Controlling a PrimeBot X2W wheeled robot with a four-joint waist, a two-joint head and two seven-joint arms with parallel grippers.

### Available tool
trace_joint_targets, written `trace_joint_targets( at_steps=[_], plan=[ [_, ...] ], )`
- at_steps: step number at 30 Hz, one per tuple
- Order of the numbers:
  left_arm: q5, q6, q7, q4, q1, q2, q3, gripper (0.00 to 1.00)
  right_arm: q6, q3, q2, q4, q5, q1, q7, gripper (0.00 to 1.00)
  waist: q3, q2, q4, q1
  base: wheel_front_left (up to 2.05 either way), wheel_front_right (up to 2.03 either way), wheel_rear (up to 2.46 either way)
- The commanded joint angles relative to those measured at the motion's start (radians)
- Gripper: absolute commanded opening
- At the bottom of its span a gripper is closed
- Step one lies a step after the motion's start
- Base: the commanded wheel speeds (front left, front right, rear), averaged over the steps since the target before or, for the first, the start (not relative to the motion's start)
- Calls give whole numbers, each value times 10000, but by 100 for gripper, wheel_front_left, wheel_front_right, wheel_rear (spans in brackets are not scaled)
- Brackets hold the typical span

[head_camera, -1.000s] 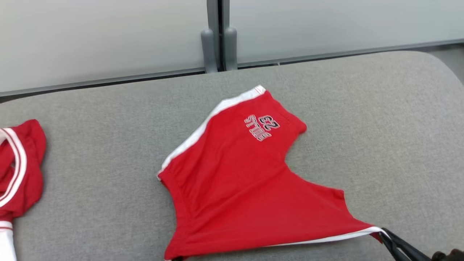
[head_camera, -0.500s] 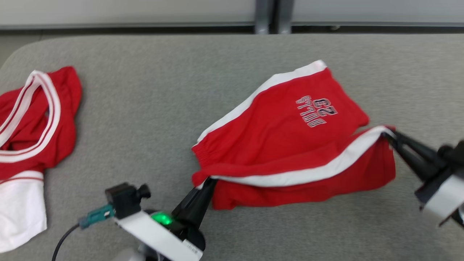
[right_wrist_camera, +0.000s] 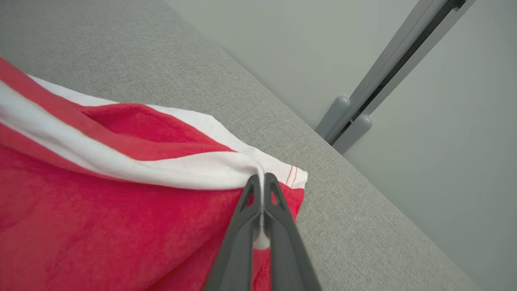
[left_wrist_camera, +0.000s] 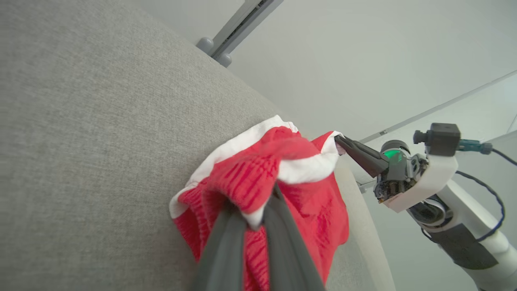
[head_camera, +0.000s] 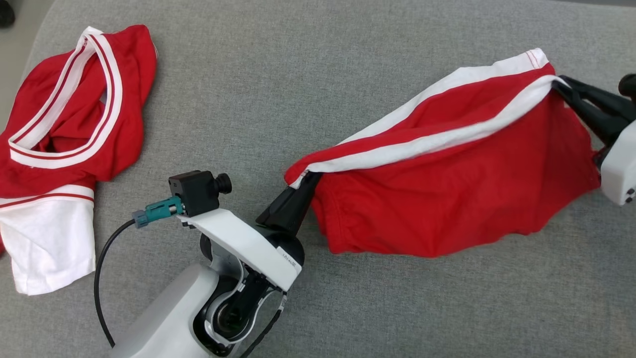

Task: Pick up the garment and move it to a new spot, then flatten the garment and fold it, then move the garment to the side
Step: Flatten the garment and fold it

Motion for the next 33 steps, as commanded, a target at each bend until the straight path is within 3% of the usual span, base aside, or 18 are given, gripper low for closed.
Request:
trace_joint_targets(
  at_steps=[1, 12, 13, 14, 15, 16, 18, 27, 33],
  plan=[
    [-73, 72, -138, 174, -208, -103, 146, 0, -5, 365, -77, 364, 141, -515, -77, 0, 58, 0, 38, 1, 0, 0, 0],
    [-223, 117, -126, 964, -508, -440, 192, 0, -6, 2298, 62, 1755, 1107, -2301, -174, 0, 256, 0, 142, 1, 0, 0, 0],
    [-208, 144, -115, 1033, -535, -448, 197, 2, -6, 2438, 91, 1829, 1183, -2386, -230, 0, 275, 0, 140, 1, 0, 0, 0],
    [-206, 146, -103, 1090, -552, -466, 198, 11, -6, 2572, 119, 1878, 1238, -2484, -271, 0, 292, 0, 135, 1, 0, 0, 0],
    [-216, 160, -96, 1133, -576, -483, 202, 25, -6, 2677, 147, 1933, 1297, -2564, -347, 17, 310, 0, 127, 1, 0, 0, 0],
    [-216, 160, -96, 1133, -576, -483, 202, 25, -6, 2677, 147, 1933, 1297, -2564, -347, 17, 310, 0, 127, 1, 0, 0, 0],
    [-225, 217, -46, 1203, -628, -468, 196, 100, -6, 2864, 175, 2089, 1353, -2721, -510, 100, 325, 0, 109, 1, 0, 0, 0],
    [150, 479, -189, 1150, -118, -89, 79, 100, -6, 3229, 302, 2815, 1516, -3163, -1370, 100, -24, 0, -137, 1, 0, 0, 0],
    [1653, 1009, -1855, 789, 675, 581, 194, 100, -5, 2444, 463, 3577, 1673, -2373, -2534, 100, -934, 0, -326, 1, 0, 0, 0]
  ],
)
